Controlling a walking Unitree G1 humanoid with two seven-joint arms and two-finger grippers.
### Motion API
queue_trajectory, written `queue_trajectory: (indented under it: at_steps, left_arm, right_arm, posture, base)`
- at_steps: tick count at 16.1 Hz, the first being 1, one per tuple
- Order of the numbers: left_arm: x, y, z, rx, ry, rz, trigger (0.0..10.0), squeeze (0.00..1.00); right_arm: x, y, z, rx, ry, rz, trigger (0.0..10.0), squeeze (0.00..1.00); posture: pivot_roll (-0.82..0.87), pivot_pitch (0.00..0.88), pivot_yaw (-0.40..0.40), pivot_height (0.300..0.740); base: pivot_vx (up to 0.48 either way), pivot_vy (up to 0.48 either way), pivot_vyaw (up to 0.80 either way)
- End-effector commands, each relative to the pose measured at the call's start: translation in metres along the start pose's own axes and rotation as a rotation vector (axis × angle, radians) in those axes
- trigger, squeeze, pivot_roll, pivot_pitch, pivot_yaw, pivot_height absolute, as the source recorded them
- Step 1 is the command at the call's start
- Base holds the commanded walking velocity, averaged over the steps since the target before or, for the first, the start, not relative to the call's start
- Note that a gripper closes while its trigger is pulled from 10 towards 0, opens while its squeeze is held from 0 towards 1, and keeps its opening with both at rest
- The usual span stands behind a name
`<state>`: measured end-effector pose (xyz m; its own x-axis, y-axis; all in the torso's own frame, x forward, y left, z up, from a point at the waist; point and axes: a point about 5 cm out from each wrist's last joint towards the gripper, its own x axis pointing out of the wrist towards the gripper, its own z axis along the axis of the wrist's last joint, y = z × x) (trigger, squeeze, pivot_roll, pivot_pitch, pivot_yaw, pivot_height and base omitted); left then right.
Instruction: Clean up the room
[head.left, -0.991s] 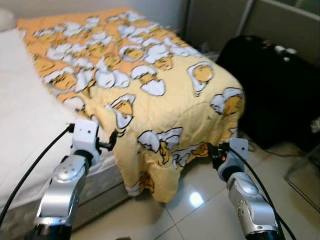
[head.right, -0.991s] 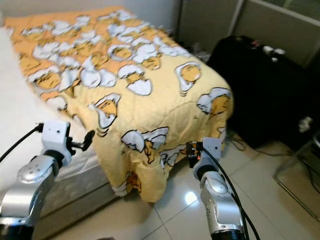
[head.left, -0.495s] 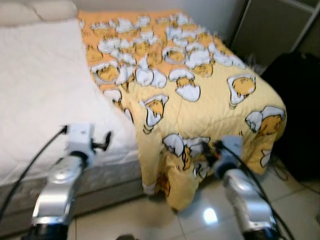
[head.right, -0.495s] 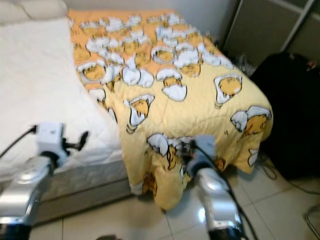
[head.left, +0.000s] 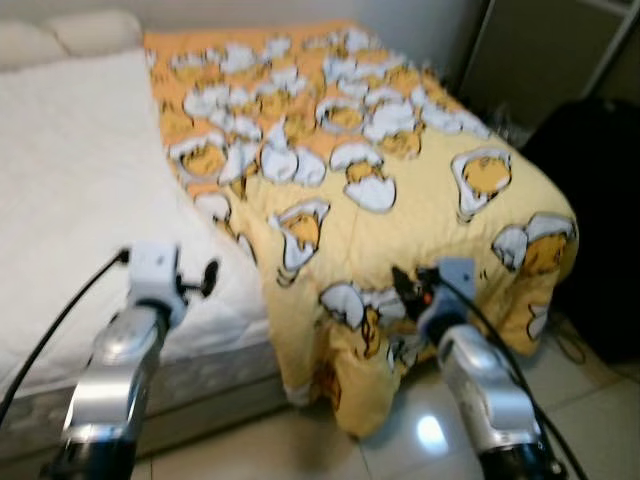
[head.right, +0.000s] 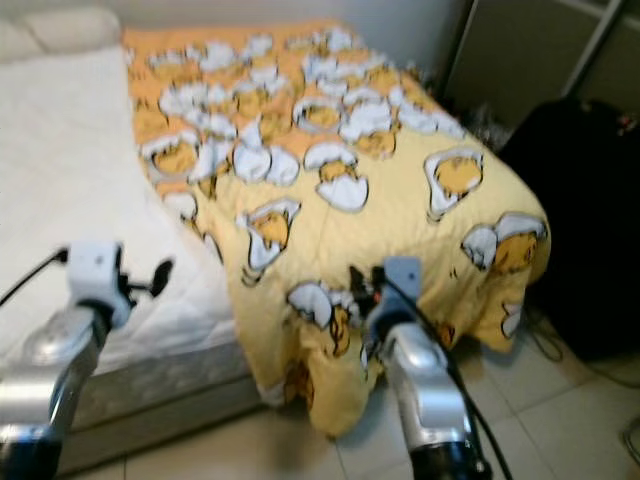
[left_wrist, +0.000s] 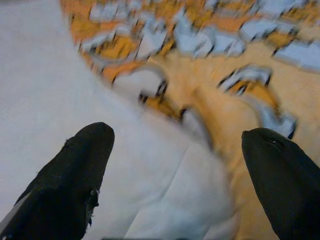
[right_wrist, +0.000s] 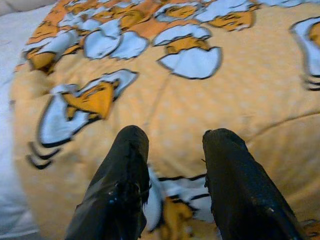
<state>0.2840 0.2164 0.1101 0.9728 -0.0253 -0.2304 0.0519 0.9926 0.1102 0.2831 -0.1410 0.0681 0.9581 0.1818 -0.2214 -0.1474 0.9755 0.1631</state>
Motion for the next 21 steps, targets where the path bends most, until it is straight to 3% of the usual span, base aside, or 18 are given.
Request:
queue_trajectory:
  at_steps: [1,15,20,21]
  left_arm:
    - [0.000,-0.005,-0.003,-0.005,0.006,-0.022,10.0,0.00]
    - [-0.001,-0.010,-0.005,-0.015,0.006,-0.044,10.0,0.00]
    - [-0.007,-0.007,-0.008,-0.014,0.011,-0.037,10.0,0.00]
    - [-0.009,-0.007,-0.010,-0.019,0.014,-0.039,10.0,0.00]
  right_arm:
    - [-0.003,-0.009,0.000,0.001,-0.004,-0.033,10.0,0.00]
    - [-0.005,-0.010,0.001,-0.006,-0.012,-0.030,10.0,0.00]
    - [-0.012,-0.012,-0.001,0.011,-0.014,-0.052,10.0,0.00]
    - [-0.014,-0.011,0.000,0.039,-0.029,-0.046,10.0,0.33]
  posture:
    - [0.01,0.000,-0.030,0.740]
    - [0.01,0.000,-0.024,0.740]
    - [0.00,0.000,-0.020,0.740]
    - [0.00,0.000,-0.021,0.740]
  base:
    - [0.289,0.000,0.00]
    - [0.287,0.000,0.00]
    - [0.289,0.000,0.00]
    - [0.000,0.000,0.00]
